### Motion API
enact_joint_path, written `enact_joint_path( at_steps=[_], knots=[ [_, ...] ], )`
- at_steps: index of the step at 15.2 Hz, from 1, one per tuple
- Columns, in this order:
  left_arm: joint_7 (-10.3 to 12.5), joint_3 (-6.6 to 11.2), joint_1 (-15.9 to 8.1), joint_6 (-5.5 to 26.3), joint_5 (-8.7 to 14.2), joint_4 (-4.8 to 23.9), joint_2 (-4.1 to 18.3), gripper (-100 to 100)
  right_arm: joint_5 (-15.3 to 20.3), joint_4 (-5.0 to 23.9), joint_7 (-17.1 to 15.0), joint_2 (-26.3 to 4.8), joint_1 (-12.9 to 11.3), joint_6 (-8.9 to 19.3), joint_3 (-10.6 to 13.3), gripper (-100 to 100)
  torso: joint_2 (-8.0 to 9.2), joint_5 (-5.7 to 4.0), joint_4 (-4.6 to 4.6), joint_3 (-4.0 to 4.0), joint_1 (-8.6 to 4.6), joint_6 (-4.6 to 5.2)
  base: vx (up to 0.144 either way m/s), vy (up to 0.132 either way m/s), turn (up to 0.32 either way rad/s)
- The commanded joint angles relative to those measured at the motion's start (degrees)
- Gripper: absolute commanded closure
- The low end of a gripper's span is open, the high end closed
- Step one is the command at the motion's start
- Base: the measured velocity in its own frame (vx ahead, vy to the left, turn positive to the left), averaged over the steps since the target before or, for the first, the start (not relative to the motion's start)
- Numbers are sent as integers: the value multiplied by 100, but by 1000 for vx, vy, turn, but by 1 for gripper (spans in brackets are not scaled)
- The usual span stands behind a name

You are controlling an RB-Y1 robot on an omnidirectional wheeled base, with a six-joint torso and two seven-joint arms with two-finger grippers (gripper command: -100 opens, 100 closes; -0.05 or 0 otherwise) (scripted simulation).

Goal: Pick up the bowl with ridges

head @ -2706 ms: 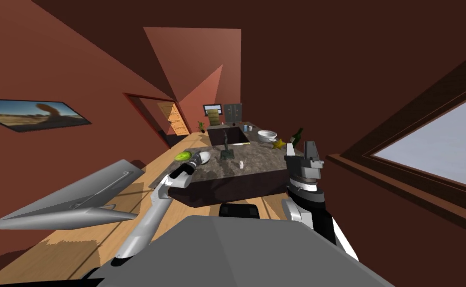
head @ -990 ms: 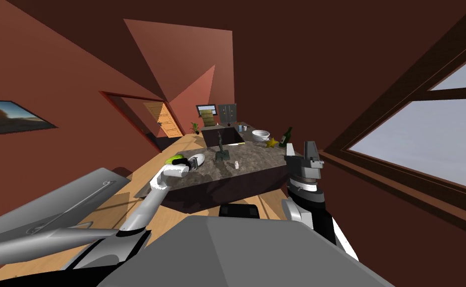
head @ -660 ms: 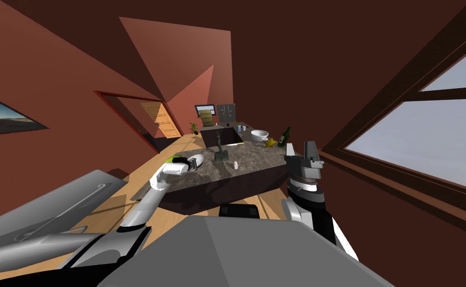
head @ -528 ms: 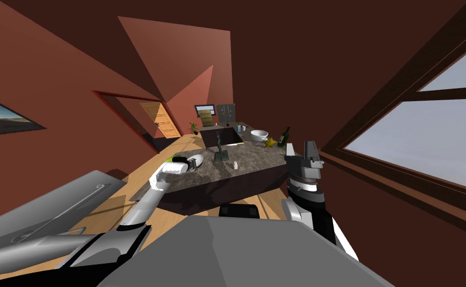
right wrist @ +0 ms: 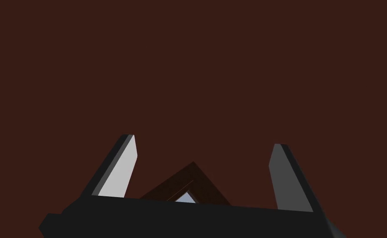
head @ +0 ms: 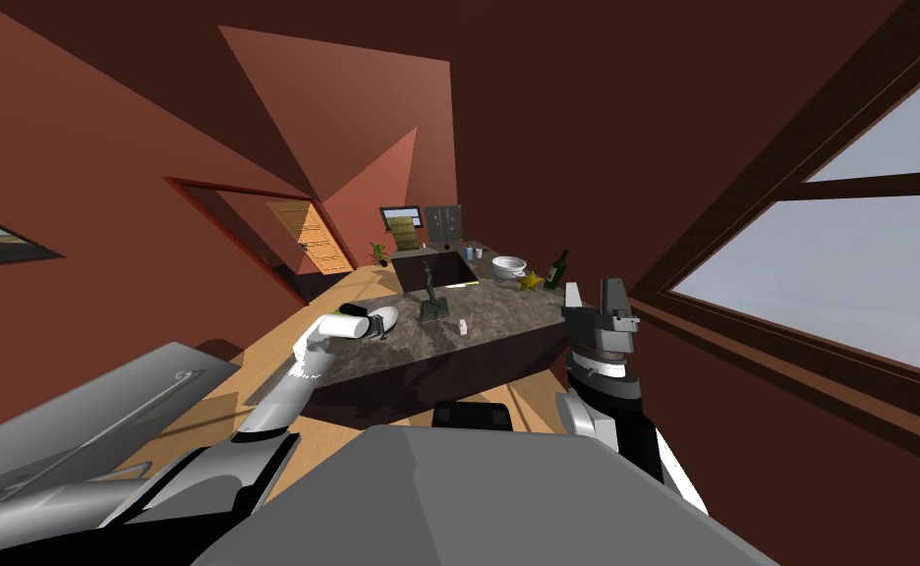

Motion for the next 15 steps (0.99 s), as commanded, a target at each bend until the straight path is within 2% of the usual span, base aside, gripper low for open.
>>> enact_joint_path(
  at_steps=[1, 2, 3, 4, 5, 7, 10, 11, 12, 15],
  knots=[
    [79, 3, -36, 212, 33, 24, 31, -100, 0, 0, 0, 0, 0, 0, 0, 0, 0, 0, 0, 0, 0, 0, 11, -1, -41],
    [151, 11, -103, 386, 87, 92, 80, -100, 0, 0, 0, 0, 0, 0, 0, 0, 0, 0, 0, 0, 0, -1, 12, 0, -47],
    [151, 11, -103, 414, 87, 92, 80, -100, 0, 0, 0, 0, 0, 0, 0, 0, 0, 0, 0, 0, 1, 0, 12, 0, -41],
    [215, 18, -162, 589, 135, 152, 122, -100, 0, 0, 0, 0, 0, 0, 0, 0, 0, 0, 0, 0, 1, 0, 1, 1, -14],
    [215, 18, -162, 591, 135, 152, 122, -100, 0, 0, 0, 0, 0, 0, 0, 0, 2, 0, 0, 1, 1, -1, -4, 3, -10],
    [313, 29, -252, 863, 208, 244, 185, -100, 0, 0, 0, 0, 0, 0, 0, 0, 6, 1, 1, 3, 3, -1, -4, 5, -14],
    [368, 35, -304, 1017, 250, 296, 221, -100, 0, 0, 0, 0, 0, 0, 0, 0, 7, 1, 1, 4, 3, -1, -4, 5, -16],
    [338, 29, -278, 928, 225, 265, 200, -100, 0, 0, 0, 0, 0, 0, 0, 0, 7, 1, 1, 4, 3, -1, 0, 0, 0],
    [270, 9, -271, 766, 153, 462, 121, -100, 0, 0, 0, 0, 0, 0, 0, 0, 7, 1, 1, 4, 3, -2, 0, 0, 0],
    [206, -9, -263, 615, 91, 617, 54, -100, 0, 0, 0, 0, 0, 0, 0, 0, 6, 2, 1, 3, 2, -2, 0, 0, 0]
  ],
)
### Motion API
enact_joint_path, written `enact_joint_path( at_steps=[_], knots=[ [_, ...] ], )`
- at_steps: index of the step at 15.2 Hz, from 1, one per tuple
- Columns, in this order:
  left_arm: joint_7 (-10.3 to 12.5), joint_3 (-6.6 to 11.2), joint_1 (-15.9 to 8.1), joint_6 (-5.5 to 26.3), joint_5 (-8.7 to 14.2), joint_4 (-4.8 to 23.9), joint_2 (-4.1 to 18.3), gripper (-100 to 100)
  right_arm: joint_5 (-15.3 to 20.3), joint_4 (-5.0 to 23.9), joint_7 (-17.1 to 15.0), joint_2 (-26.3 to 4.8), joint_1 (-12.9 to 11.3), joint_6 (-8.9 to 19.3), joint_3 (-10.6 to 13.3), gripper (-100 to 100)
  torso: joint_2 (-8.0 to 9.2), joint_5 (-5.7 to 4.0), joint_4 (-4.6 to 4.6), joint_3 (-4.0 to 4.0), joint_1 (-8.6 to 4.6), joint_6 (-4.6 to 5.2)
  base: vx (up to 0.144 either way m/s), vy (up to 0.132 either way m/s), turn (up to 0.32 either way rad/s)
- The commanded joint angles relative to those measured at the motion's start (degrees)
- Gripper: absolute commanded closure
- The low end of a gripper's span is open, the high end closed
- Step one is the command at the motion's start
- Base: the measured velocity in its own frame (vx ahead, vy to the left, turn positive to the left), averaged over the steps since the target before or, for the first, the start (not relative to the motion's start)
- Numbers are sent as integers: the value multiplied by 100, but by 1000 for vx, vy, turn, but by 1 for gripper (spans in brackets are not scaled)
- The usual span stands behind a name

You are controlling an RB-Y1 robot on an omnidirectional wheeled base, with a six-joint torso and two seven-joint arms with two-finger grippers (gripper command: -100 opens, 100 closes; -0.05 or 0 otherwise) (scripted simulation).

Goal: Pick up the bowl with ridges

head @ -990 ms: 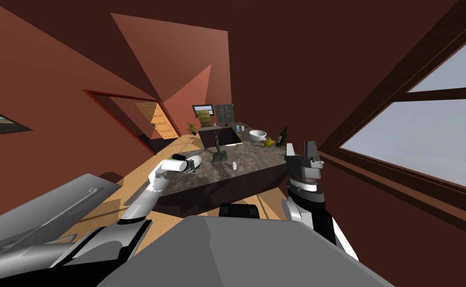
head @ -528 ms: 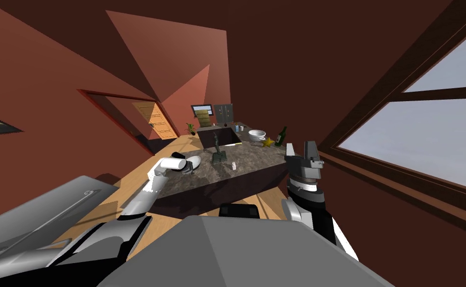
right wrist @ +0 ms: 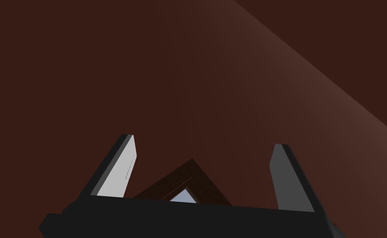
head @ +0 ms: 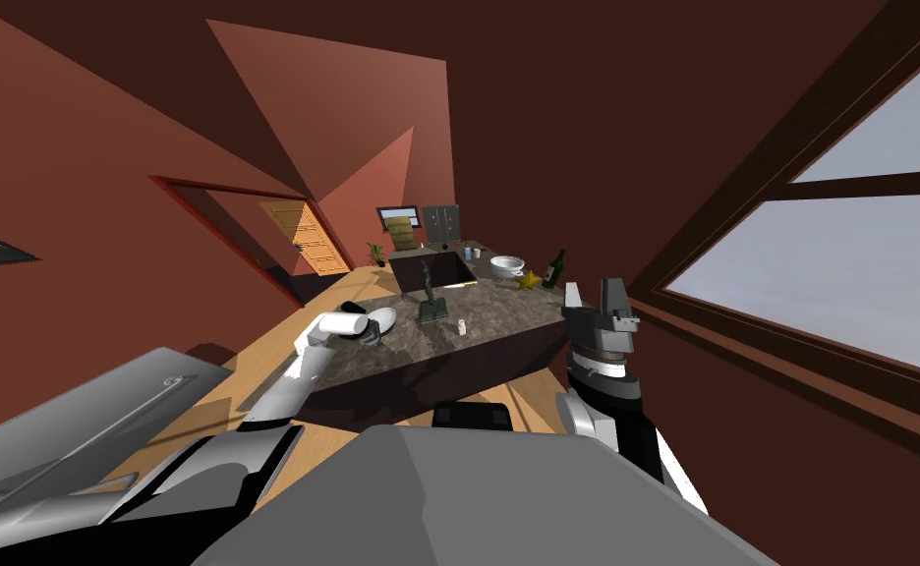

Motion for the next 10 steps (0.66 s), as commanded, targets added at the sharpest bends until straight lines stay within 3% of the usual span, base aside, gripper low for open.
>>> enact_joint_path(
  at_steps=[1, 2, 6, 9, 10],
  knots=[
    [0, 0, 0, 0, 0, 0, 0, -100, 0, 0, 0, 0, 0, 0, 0, 0, 0, 0, 0, 0, 0, 0, 0, 0, 0],
    [-12, -4, 0, -29, -8, 20, -8, 100, 0, 0, 0, 0, 0, 0, 0, 0, 0, -1, 0, 0, 0, 0, 0, 0, 0],
    [-15, 7, -14, -41, -13, 11, 6, 100, 0, 0, 0, 0, 0, 0, 0, 0, 6, 10, -8, -1, -2, -3, 0, 0, 0],
    [101, 31, -13, 246, 106, -267, 115, 100, 0, 0, 0, 0, 0, 0, 0, 0, 8, 6, -3, 2, -5, -4, 0, 0, 0],
    [63, 23, -4, 157, 73, -194, 81, 100, 0, 0, 0, 0, 0, 0, 0, 0, 10, 4, -2, 4, -7, -3, 0, 0, 0]
  ],
)
